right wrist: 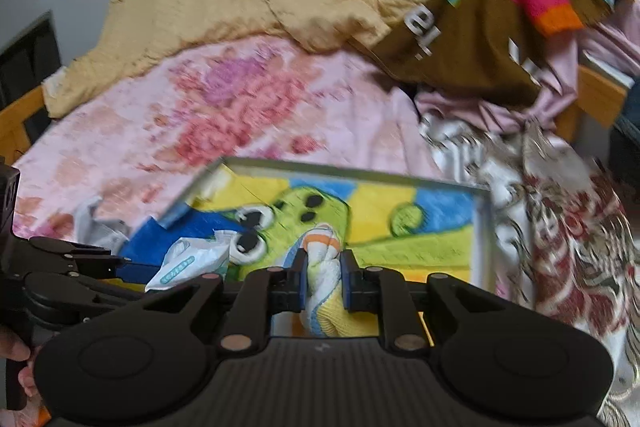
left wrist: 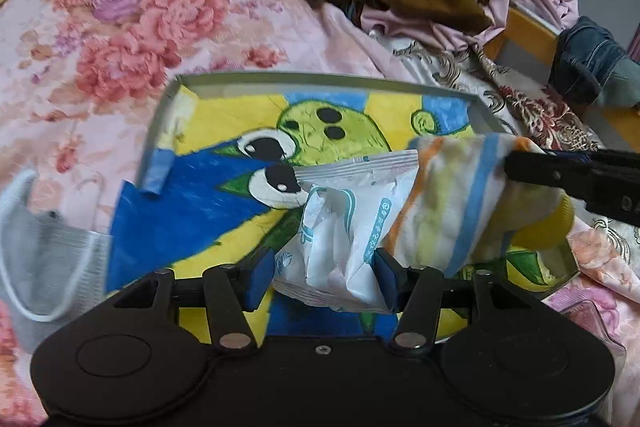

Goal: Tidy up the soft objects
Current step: 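Carry the packet with the left tool while the right tool carries the sock, then open the left tool over the tray while the right tool releases the sock there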

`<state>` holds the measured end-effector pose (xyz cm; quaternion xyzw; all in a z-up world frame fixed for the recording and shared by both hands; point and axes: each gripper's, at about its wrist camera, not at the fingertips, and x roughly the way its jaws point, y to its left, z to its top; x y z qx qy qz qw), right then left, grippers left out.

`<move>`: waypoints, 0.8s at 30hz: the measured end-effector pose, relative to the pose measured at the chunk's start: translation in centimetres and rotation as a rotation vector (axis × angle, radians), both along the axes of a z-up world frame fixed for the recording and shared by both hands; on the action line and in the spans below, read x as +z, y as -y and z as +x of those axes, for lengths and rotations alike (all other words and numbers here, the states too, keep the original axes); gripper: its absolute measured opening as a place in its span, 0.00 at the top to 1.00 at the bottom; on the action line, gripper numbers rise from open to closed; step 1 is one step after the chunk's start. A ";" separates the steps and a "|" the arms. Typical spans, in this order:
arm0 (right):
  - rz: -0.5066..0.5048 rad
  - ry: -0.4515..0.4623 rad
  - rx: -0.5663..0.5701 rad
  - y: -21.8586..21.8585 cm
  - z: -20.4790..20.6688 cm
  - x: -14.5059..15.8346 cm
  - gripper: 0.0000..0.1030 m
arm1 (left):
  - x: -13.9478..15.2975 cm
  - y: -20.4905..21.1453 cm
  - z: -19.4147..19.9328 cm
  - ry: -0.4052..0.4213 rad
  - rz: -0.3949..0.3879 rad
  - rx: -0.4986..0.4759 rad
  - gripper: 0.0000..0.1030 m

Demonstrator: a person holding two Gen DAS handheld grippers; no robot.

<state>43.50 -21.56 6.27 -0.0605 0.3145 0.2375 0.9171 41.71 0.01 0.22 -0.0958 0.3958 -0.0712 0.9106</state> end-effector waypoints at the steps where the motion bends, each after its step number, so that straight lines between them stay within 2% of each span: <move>1: -0.005 -0.006 -0.009 0.2 -0.1 -0.2 0.81 | -0.3 0.1 0.2 -0.003 -0.002 0.000 0.45; 5: -0.033 -0.021 -0.020 0.4 -0.4 -0.9 0.78 | -0.9 0.1 0.6 -0.013 -0.005 0.009 0.45; 8: -0.053 -0.018 -0.025 0.1 -0.6 -1.2 0.70 | -1.0 -0.1 0.6 -0.018 -0.007 0.019 0.45; 10: -0.070 -0.018 -0.031 -0.1 -0.8 -1.3 0.68 | -1.1 -0.3 0.5 -0.019 -0.016 0.023 0.42; 13: -0.090 -0.020 -0.049 -0.2 -1.3 -1.2 0.57 | -1.1 -0.5 0.5 -0.023 -0.039 0.046 0.42; 15: -0.100 -0.010 -0.053 -0.1 -1.8 -0.8 0.46 | -0.9 -0.5 0.2 -0.018 -0.057 0.057 0.38; 18: -0.122 0.021 -0.052 -0.2 -2.7 0.0 0.37 | 0.2 -0.5 -0.8 0.021 -0.053 0.053 0.30; 24: -0.107 0.071 -0.073 0.0 -4.9 2.1 0.24 | 3.0 -0.8 -4.0 0.115 -0.035 0.059 0.18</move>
